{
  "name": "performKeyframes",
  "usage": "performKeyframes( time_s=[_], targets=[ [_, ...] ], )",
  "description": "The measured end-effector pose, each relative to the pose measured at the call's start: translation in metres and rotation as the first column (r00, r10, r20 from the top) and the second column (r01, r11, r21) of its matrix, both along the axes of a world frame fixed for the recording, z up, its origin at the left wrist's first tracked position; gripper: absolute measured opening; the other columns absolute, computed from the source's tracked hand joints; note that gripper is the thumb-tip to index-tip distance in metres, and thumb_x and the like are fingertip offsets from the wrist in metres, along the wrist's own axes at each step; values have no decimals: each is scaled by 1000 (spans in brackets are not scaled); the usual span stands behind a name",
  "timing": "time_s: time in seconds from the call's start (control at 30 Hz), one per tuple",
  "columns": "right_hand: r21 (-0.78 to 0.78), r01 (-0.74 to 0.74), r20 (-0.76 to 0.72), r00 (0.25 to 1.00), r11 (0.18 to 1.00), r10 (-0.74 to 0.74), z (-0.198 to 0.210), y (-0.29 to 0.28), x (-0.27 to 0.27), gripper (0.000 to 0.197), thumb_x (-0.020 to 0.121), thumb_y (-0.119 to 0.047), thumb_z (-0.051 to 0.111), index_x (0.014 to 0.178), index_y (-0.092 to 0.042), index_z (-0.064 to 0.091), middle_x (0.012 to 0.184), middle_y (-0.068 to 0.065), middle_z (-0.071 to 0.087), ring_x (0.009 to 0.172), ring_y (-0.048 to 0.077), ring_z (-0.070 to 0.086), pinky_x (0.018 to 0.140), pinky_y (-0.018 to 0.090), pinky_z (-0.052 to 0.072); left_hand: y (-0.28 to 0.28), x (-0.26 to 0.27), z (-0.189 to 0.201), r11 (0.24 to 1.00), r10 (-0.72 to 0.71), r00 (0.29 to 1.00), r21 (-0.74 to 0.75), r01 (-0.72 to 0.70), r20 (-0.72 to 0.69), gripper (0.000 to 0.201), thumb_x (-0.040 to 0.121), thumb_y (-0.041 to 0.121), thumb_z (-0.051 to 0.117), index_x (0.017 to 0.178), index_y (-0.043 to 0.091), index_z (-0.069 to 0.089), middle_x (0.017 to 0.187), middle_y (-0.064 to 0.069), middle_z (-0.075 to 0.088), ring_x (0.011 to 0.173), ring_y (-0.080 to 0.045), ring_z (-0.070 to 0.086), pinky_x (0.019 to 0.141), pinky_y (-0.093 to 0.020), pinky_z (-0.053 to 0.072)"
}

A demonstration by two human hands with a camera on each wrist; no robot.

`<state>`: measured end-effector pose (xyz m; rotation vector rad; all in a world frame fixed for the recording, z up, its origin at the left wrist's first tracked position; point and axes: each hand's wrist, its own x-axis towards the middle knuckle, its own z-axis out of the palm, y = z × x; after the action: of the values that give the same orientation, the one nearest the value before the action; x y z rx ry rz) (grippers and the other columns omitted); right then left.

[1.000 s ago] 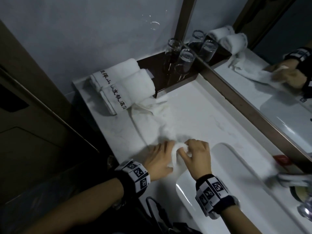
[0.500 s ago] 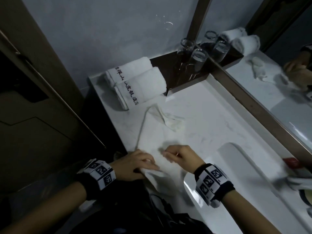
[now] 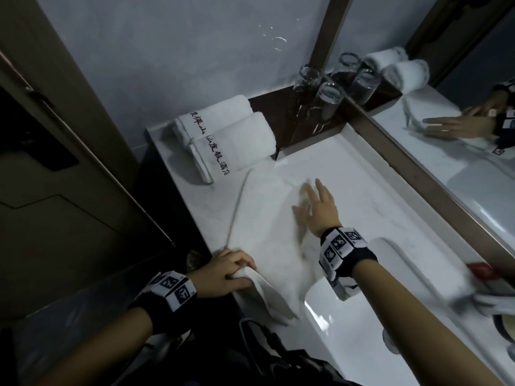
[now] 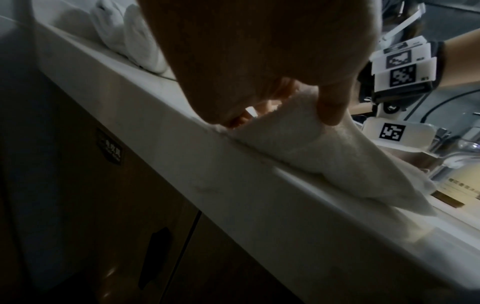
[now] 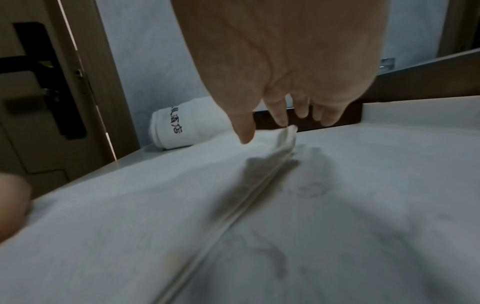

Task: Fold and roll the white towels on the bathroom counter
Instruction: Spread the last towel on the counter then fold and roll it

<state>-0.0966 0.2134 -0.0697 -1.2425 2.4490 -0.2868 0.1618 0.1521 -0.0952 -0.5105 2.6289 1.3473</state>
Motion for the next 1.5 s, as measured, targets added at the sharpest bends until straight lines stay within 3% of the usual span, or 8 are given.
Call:
performKeyframes(
  time_s=[0.17, 0.37, 0.53, 0.7, 0.93, 1.07, 1.33, 1.5],
  targets=[
    [-186, -5, 210, 977, 982, 44, 17, 32, 22, 43, 94, -29, 50, 133, -10, 48, 145, 9, 40, 133, 23, 37, 106, 19, 24, -7, 0, 10, 965, 190, 978, 167, -202, 86, 8, 88, 31, 59, 82, 28, 64, 89, 8, 65, 88, 4, 58, 85, -23, 41],
    [-76, -112, 667, 733, 991, 133, 16, 83, 83, 46, 72, -37, 76, 113, -33, 56, 117, -14, 57, 101, -5, 53, 81, 1, 38, -5, -6, 18, 938, 315, 949, 148, -314, 17, 23, 84, 30, 64, 61, 28, 61, 54, 15, 54, 56, 6, 48, 60, -15, 39],
    [-155, -306, 407, 847, 939, 343, 3, 111, 97, 43, 77, -18, 71, 117, -15, 54, 127, -5, 49, 111, 9, 50, 90, 12, 38, -3, 7, 18, 978, 144, 986, 162, -128, -90, 24, 78, 20, 73, 100, 11, 72, 102, 3, 71, 96, -1, 61, 89, -12, 44],
    [-239, -406, 395, 789, 882, 471, -4, 129, 93, 26, 76, -4, 64, 100, -7, 72, 127, 0, 59, 129, 5, 41, 102, 9, 32, 1, 31, 5, 981, 90, 995, 177, -83, -36, 23, 74, 23, 76, 80, 2, 71, 99, 5, 63, 95, -11, 61, 83, -21, 45],
    [-231, 121, 560, 828, 966, 30, -16, 122, 89, 20, 87, -18, 61, 103, -30, 61, 71, -4, 55, 64, 13, 47, 63, 16, 41, -5, 31, 0, 869, 428, 903, 291, -399, -40, 13, 81, 18, 69, 73, 21, 59, 54, 12, 57, 56, 6, 47, 61, -16, 39],
    [-209, 181, 519, 854, 961, -48, -23, 115, 89, 22, 89, -21, 57, 105, -28, 44, 59, -6, 44, 48, 4, 42, 55, 18, 41, -5, 23, -2, 885, 454, 889, 146, -442, -64, 17, 84, 20, 65, 86, 23, 49, 66, 9, 52, 58, 1, 48, 64, -18, 44],
    [-351, 141, 125, 987, 926, -103, -26, 111, 99, 32, 80, -14, 69, 104, -5, 51, 109, 4, 44, 80, 15, 49, 66, 25, 43, 3, 21, 6, 817, -171, 949, -576, -12, -264, 26, 66, 4, 65, 88, 18, 69, 93, 0, 69, 90, -6, 53, 81, -23, 36],
    [-386, -220, 4, 971, 896, 240, -19, 115, 95, 11, 81, -14, 68, 88, -6, 67, 94, 5, 67, 93, 21, 61, 82, 21, 34, 0, 35, 8, 856, -209, 946, -514, 54, -249, 40, 64, 22, 76, 103, 16, 69, 107, 2, 70, 98, -12, 66, 92, -23, 46]
  ],
)
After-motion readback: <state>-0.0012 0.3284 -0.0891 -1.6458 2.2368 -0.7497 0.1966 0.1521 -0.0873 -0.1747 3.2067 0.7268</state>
